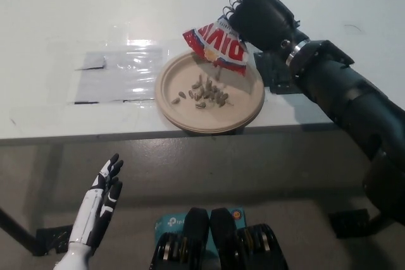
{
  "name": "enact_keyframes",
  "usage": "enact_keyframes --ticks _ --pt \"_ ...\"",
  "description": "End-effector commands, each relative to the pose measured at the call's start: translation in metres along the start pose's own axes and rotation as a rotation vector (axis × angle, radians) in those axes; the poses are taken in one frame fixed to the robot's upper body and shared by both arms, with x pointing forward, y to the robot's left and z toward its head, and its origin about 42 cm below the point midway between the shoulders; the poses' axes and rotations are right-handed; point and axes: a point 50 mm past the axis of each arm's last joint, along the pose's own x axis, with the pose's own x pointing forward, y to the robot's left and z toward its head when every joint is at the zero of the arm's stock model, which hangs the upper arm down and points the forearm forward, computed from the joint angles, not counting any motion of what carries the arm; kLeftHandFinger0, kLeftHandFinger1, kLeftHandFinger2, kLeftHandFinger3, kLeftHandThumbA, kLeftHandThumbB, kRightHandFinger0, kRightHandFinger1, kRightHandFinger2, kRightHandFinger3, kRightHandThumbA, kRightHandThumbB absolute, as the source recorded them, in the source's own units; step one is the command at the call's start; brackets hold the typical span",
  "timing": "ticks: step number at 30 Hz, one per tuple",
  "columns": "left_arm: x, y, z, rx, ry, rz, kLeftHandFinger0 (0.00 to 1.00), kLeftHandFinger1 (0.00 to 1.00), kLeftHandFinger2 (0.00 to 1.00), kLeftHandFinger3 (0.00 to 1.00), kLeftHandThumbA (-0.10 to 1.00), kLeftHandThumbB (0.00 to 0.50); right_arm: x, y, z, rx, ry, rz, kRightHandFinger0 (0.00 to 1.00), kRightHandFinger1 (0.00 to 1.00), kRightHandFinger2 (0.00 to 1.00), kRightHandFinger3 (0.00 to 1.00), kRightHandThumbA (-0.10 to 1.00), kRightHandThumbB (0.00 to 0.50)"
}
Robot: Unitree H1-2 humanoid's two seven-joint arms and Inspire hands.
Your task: The robot picks up a small bag of sunflower seeds on the right hand side and take it to the empty plate on the left hand side then pours some sunflower seeds on to the plate.
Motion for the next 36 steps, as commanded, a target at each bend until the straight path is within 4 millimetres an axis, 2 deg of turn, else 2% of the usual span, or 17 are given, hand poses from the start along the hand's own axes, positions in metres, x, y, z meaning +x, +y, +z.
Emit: enact_keyframes --ticks 1,2,3,6,11,13,15,16,17,18,19,24,27,32,34,35,36 --pt "0.006 0.008 0.009 0.018 -0.057 0.006 1.00 1.00 1.00 1.00 1.00 0.066 0.005 -0.009 -0.022 0.202 0.185 -0.075 0.00 0.00 0.40 0.32 -0.10 0.328" --pt "0.006 0.008 0.008 0.016 -0.055 0.007 1.00 1.00 1.00 1.00 1.00 0.066 0.004 -0.008 -0.021 0.247 0.210 -0.071 0.00 0.00 0.40 0.35 -0.10 0.346" --pt "0.005 0.007 0.008 0.009 -0.052 0.009 1.00 1.00 1.00 1.00 1.00 0.072 0.000 -0.002 -0.020 0.378 0.286 -0.040 0.00 0.01 0.43 0.25 -0.10 0.282" --pt "0.004 0.007 0.008 0.005 -0.049 0.010 1.00 1.00 1.00 1.00 1.00 0.074 -0.008 0.008 -0.015 0.561 0.399 -0.012 0.00 0.01 0.48 0.19 -0.10 0.228" --pt "0.003 0.007 0.008 0.010 -0.046 0.009 1.00 1.00 1.00 1.00 1.00 0.076 -0.024 0.024 -0.008 0.763 0.534 0.005 0.00 0.04 0.64 0.14 -0.10 0.213" --pt "0.004 0.008 0.008 0.012 -0.042 0.015 1.00 1.00 1.00 1.00 1.00 0.081 -0.027 0.027 -0.007 0.816 0.577 0.024 0.00 0.13 0.80 0.25 -0.10 0.161" --pt "0.004 0.008 0.009 0.004 -0.040 0.014 1.00 1.00 1.00 1.00 1.00 0.079 -0.030 0.031 -0.006 0.880 0.616 0.028 0.00 0.21 0.86 0.45 -0.10 0.137" --pt "0.004 0.008 0.009 0.007 -0.043 0.013 1.00 1.00 1.00 1.00 1.00 0.077 -0.032 0.032 -0.005 0.905 0.632 0.023 0.00 0.26 0.87 0.60 -0.10 0.141" --pt "0.004 0.008 0.008 0.006 -0.043 0.014 1.00 1.00 1.00 1.00 1.00 0.076 -0.034 0.034 -0.004 0.919 0.642 0.023 0.00 0.28 0.87 0.71 -0.10 0.148" --pt "0.005 0.008 0.008 0.007 -0.041 0.015 1.00 1.00 1.00 1.00 1.00 0.077 -0.037 0.036 -0.003 0.932 0.651 0.023 0.00 0.27 0.86 0.76 -0.10 0.152" --pt "0.004 0.008 0.008 0.009 -0.038 0.015 1.00 1.00 1.00 1.00 1.00 0.080 -0.039 0.037 -0.001 0.950 0.656 0.016 0.00 0.25 0.80 0.74 -0.10 0.159" --pt "0.003 0.008 0.007 0.015 -0.037 0.012 1.00 1.00 1.00 1.00 1.00 0.083 -0.041 0.040 0.000 1.021 0.697 0.017 0.00 0.23 0.78 0.72 -0.10 0.151" --pt "0.001 0.007 0.006 0.010 -0.029 0.014 1.00 1.00 1.00 1.00 1.00 0.081 -0.044 0.042 -0.004 1.077 0.748 -0.011 0.00 0.22 0.76 0.68 -0.10 0.173" --pt "-0.001 0.011 0.007 0.011 -0.037 0.022 1.00 1.00 1.00 1.00 1.00 0.053 -0.051 0.046 -0.013 1.110 0.778 -0.031 0.00 0.25 0.79 0.73 -0.10 0.139" --pt "0.000 0.011 0.006 0.015 -0.042 0.022 1.00 1.00 1.00 1.00 1.00 0.058 -0.056 0.050 -0.017 1.077 0.780 -0.027 0.00 0.24 0.77 0.70 -0.10 0.158" --pt "-0.001 0.011 0.005 0.015 -0.035 0.024 1.00 1.00 1.00 1.00 1.00 0.071 -0.059 0.052 -0.018 1.058 0.772 -0.010 0.00 0.24 0.77 0.71 -0.10 0.139" --pt "-0.001 0.011 0.005 0.015 -0.034 0.024 1.00 1.00 1.00 1.00 1.00 0.072 -0.061 0.053 -0.019 1.045 0.768 0.000 0.00 0.25 0.79 0.74 -0.10 0.145"
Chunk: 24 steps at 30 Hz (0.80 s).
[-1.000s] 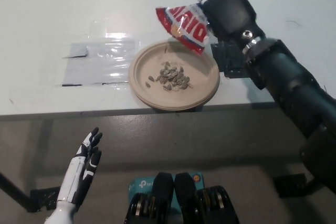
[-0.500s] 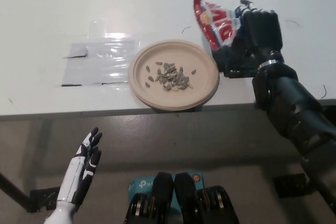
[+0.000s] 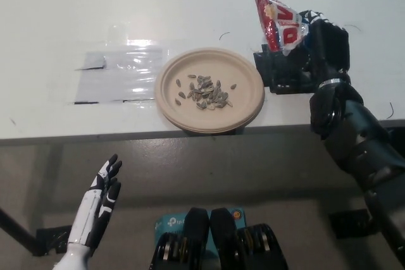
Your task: The robot picks up a small bag of sunflower seeds on the right hand side and take it to the empty plate on the left hand side then pours some sunflower seeds on to the plate.
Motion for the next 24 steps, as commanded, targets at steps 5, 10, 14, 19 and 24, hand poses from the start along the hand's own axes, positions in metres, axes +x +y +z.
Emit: enact_keyframes --ticks 5,10,14,19,24 --pt "-0.002 0.010 0.004 0.016 -0.027 0.024 1.00 1.00 1.00 1.00 1.00 0.088 0.016 -0.030 -0.010 -0.182 -0.122 -0.033 0.00 0.33 0.89 0.82 -0.10 0.132" --pt "-0.002 0.010 0.004 0.019 -0.024 0.023 1.00 1.00 1.00 1.00 1.00 0.077 0.010 -0.032 -0.023 -0.342 -0.211 -0.046 0.00 0.33 0.85 0.75 -0.10 0.194" --pt "-0.001 0.010 0.004 0.022 -0.024 0.022 1.00 1.00 1.00 1.00 1.00 0.064 0.007 -0.032 -0.028 -0.470 -0.271 -0.048 0.00 0.22 0.75 0.57 -0.10 0.221" --pt "-0.002 0.008 0.004 0.023 -0.029 0.023 1.00 1.00 1.00 1.00 1.00 0.053 0.009 -0.025 -0.029 -0.423 -0.149 0.063 0.14 0.45 0.81 0.70 0.06 0.191" --pt "0.000 0.008 0.005 0.029 -0.036 0.022 1.00 1.00 1.00 1.00 1.00 0.062 0.013 -0.017 -0.025 -0.211 -0.004 0.246 1.00 1.00 1.00 1.00 0.71 0.381"
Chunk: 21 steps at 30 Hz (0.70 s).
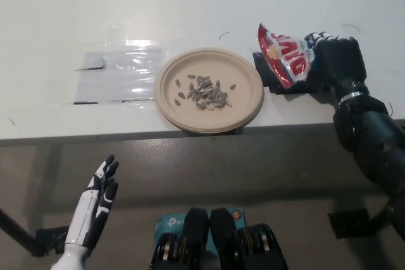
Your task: The robot picks up a small bag of sunflower seeds on the right hand side and take it to the empty plate on the left hand side then pours some sunflower seeds on to the plate.
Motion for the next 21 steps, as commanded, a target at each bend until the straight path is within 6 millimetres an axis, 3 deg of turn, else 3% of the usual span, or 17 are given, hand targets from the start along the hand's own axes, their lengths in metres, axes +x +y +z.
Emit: enact_keyframes --ticks 1,2,4,11,21 --pt "0.002 0.006 0.007 0.025 -0.042 0.013 1.00 1.00 1.00 1.00 1.00 0.062 0.024 -0.025 0.010 0.148 0.057 0.111 1.00 1.00 1.00 1.00 0.74 0.394" --pt "0.001 0.007 0.007 0.026 -0.045 0.013 1.00 1.00 1.00 1.00 1.00 0.061 0.025 -0.024 0.013 0.173 0.059 0.134 1.00 1.00 1.00 1.00 0.77 0.462" --pt "0.002 0.006 0.007 0.017 -0.043 0.013 1.00 1.00 1.00 1.00 1.00 0.063 0.026 -0.024 0.016 0.216 0.067 0.166 1.00 1.00 1.00 1.00 0.77 0.499" --pt "0.002 0.007 0.008 0.032 -0.046 0.010 1.00 1.00 1.00 1.00 1.00 0.066 0.026 -0.020 0.021 0.384 0.055 0.271 1.00 1.00 1.00 1.00 0.76 0.500" --pt "0.002 0.007 0.010 0.046 -0.047 0.013 1.00 1.00 1.00 1.00 1.00 0.068 0.033 -0.032 0.019 0.418 0.004 0.413 1.00 1.00 1.00 1.00 0.65 0.500"
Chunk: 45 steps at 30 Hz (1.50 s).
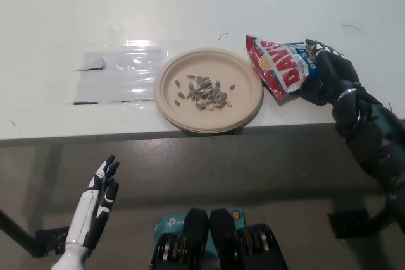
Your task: The robot picks up a small bag of sunflower seeds on the right hand side and take it to the empty plate on the left hand side then pours some sunflower seeds on to the plate.
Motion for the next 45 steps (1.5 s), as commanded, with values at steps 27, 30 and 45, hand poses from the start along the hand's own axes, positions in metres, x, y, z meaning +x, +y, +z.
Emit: enact_keyframes --ticks 27,30,45 --pt "0.004 0.010 0.012 0.061 -0.064 0.003 1.00 1.00 1.00 1.00 1.00 0.022 0.006 -0.090 0.037 -0.026 -0.228 0.176 1.00 1.00 1.00 1.00 0.54 0.500" --pt "0.004 0.009 0.012 0.062 -0.062 0.003 1.00 1.00 1.00 1.00 1.00 0.027 0.007 -0.091 0.035 -0.019 -0.216 0.184 1.00 1.00 1.00 1.00 0.53 0.500" --pt "0.011 0.014 0.015 0.063 -0.070 0.008 1.00 1.00 1.00 1.00 1.00 0.031 -0.006 -0.119 0.038 -0.051 -0.275 0.318 1.00 1.00 1.00 1.00 0.59 0.500"
